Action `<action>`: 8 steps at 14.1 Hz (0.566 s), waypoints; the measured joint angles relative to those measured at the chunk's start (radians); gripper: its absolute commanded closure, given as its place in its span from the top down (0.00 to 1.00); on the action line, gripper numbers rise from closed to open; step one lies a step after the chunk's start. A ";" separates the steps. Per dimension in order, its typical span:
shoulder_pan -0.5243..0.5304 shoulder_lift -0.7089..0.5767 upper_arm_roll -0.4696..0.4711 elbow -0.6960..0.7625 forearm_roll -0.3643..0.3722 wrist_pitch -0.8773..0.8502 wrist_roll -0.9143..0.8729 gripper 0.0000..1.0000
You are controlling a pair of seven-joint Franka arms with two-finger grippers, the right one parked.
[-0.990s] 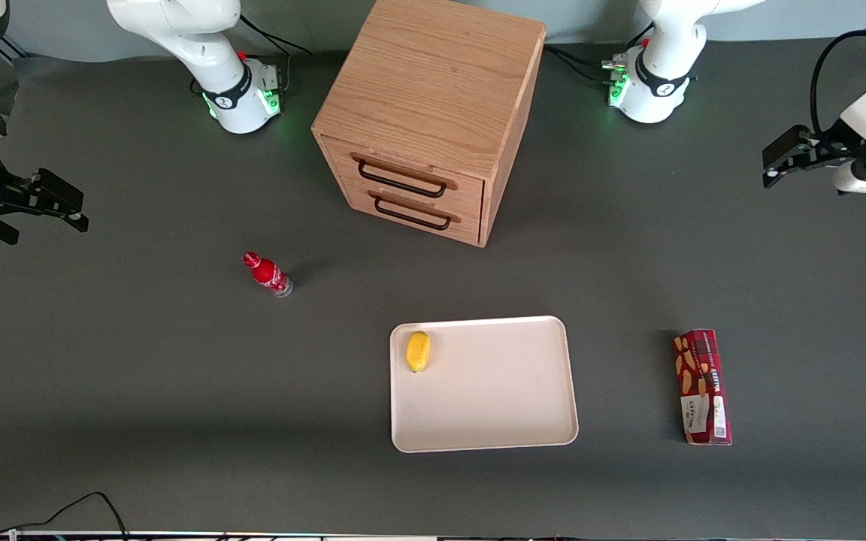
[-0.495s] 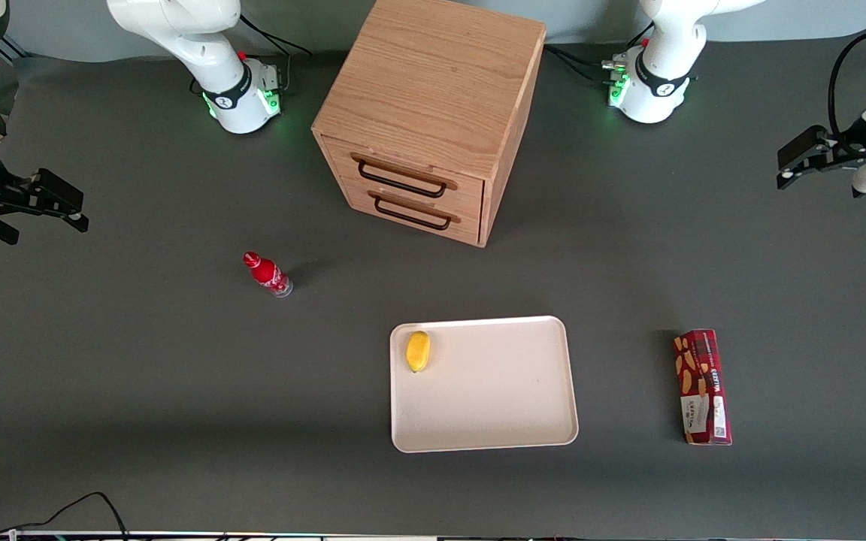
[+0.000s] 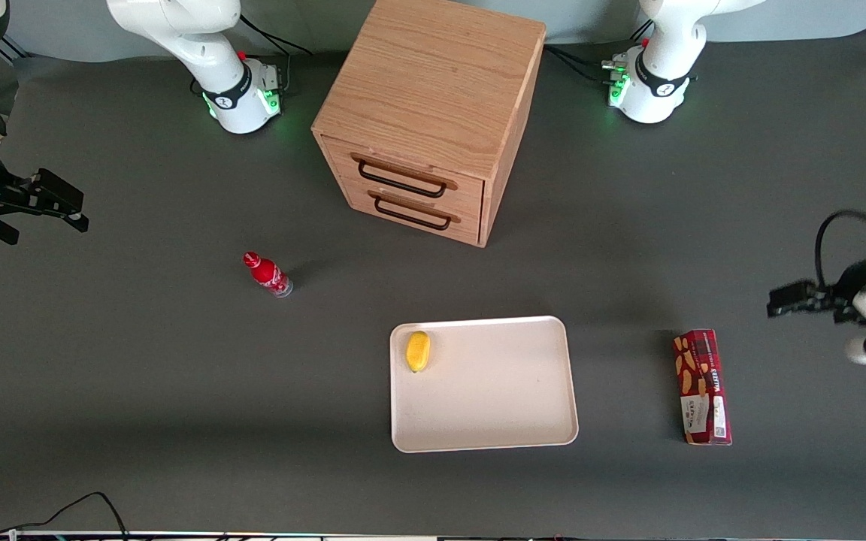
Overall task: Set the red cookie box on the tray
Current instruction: 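Move the left gripper down toward the red plaid cookie box, then close the left gripper around the end of the cookie box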
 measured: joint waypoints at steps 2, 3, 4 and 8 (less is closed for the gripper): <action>-0.006 0.103 -0.004 0.012 0.035 0.131 -0.042 1.00; -0.012 0.149 -0.006 0.015 0.053 0.191 -0.056 1.00; -0.016 0.189 -0.007 0.019 0.062 0.242 -0.067 1.00; -0.022 0.305 -0.009 0.019 0.102 0.405 -0.082 1.00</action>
